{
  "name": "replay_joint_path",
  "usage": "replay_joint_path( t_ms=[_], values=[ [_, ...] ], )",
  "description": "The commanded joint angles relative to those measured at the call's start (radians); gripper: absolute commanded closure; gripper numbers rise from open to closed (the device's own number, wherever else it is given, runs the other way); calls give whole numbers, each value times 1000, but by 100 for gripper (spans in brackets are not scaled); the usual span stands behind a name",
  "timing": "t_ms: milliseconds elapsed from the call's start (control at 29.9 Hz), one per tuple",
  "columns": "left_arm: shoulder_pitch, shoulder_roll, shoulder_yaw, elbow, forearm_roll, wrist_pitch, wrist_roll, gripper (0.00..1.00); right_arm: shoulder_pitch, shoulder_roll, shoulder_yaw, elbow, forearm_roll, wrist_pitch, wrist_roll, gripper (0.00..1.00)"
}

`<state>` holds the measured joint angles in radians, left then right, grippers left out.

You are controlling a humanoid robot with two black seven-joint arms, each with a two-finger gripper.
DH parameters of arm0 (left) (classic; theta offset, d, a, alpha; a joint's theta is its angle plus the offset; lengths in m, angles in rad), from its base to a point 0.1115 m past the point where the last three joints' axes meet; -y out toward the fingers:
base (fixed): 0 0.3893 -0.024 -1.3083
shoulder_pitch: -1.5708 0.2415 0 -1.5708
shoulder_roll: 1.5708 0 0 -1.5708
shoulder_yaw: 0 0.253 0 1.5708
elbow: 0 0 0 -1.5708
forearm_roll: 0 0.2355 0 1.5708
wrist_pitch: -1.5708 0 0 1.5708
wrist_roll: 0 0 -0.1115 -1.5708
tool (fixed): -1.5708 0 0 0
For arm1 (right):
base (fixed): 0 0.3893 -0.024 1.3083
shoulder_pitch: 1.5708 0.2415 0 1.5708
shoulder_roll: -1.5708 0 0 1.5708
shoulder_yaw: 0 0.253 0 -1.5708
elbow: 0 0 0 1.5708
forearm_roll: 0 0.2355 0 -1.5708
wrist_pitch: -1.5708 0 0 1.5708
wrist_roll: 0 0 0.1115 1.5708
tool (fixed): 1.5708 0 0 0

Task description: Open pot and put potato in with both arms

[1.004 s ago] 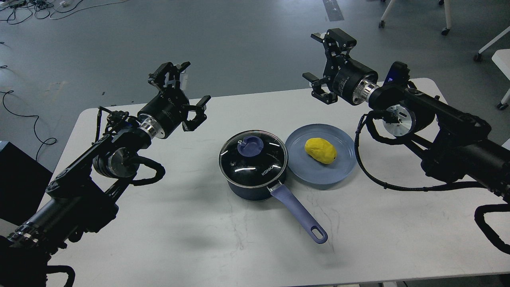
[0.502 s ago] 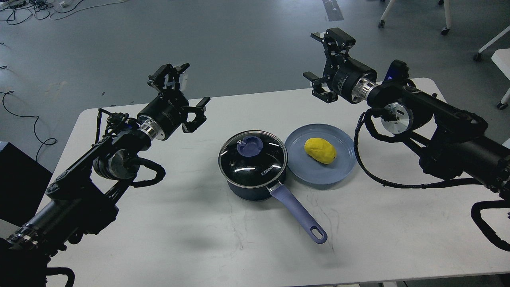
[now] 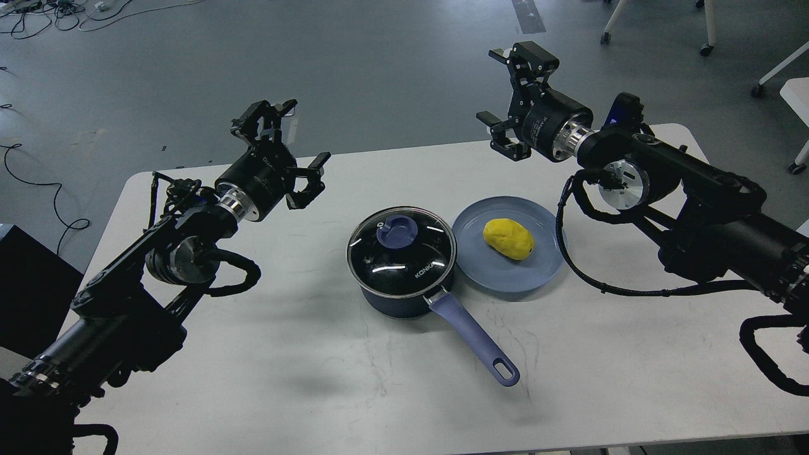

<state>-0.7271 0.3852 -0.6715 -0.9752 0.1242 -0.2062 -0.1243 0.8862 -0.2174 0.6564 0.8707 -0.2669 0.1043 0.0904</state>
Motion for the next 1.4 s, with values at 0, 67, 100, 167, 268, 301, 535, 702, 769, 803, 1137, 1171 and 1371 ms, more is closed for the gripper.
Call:
replay_joint_path(
  t_ms=[0,67,100,167,268,301,535,702,769,803,1137,1171,1371],
  values=[
    [0,0,0,0,0,-1,0,1,2,3,0,-2,0,0,0,0],
    [0,0,-2,0,0,-1,-2,1,2,3,0,-2,0,0,0,0],
    [2,-2,-3,1,0,-1,-2,1,2,3,0,-2,0,0,-1,0],
    [2,-3,-7,0,0,1,-2,1,4,3,2,-2,-2,0,0,0],
    [3,-5,-5,0,2,7,-2,1,2,3,2,-2,-2,0,0,0],
    [3,-5,-5,0,2,16,-3,1,2,3,2,-2,0,0,0,0],
    [2,-3,-5,0,2,28,-2,1,2,3,-1,-2,0,1,-1,0],
    [0,1,-5,-2,12,28,-5,1,0,3,-3,-2,0,2,0,0],
    [0,3,-5,-2,23,31,-6,1,0,3,-3,-2,-2,2,0,0],
    [-2,3,-5,-2,32,36,-11,1,0,3,-3,-2,0,2,0,0],
    [-26,23,12,-92,609,280,-63,1,-10,-2,-1,-1,0,2,2,0],
    [-28,30,10,-103,682,301,-83,1,-13,-4,0,-1,2,2,2,0],
    [-46,87,10,-134,899,323,-242,1,-36,-10,23,2,3,2,2,0]
  ],
)
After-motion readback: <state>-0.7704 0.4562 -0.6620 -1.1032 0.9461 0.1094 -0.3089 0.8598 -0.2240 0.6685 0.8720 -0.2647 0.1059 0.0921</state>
